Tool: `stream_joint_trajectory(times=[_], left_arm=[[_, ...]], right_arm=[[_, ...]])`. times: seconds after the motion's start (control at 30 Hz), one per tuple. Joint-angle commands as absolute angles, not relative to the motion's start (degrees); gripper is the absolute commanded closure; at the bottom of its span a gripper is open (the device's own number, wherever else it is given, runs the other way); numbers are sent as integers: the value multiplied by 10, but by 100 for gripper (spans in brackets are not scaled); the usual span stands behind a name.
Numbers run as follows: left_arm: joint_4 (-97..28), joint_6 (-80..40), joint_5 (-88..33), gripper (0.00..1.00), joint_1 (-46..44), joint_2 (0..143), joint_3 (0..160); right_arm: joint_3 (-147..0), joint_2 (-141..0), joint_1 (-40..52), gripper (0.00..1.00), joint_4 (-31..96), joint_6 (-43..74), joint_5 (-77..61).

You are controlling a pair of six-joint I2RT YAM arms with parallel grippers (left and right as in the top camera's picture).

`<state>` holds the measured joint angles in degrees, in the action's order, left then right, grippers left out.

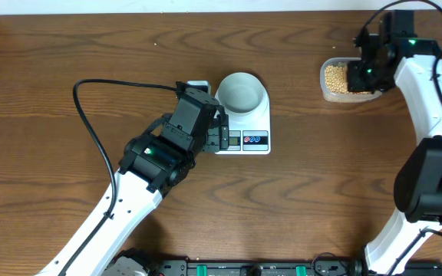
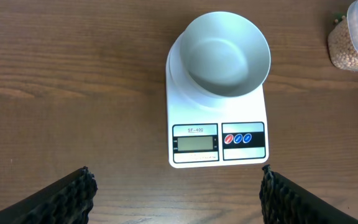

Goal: Scoop item into bowl and weigh 50g on scale
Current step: 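Push the red scoop into the beans with the right gripper, then drag the red scoop through the beans and lift it full with the right gripper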

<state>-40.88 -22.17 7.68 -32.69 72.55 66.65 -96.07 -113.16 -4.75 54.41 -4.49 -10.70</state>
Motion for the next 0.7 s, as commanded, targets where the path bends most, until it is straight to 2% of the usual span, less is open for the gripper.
stream_joint_trajectory(times=[0.0, 0.67], left_arm=[[-409, -212, 86, 14, -328, 726, 678], [-409, -212, 86, 14, -328, 726, 678]], right_arm=[[-963, -1134, -66, 99, 557, -49, -198], [-963, -1124, -124, 99, 597, -86, -275]])
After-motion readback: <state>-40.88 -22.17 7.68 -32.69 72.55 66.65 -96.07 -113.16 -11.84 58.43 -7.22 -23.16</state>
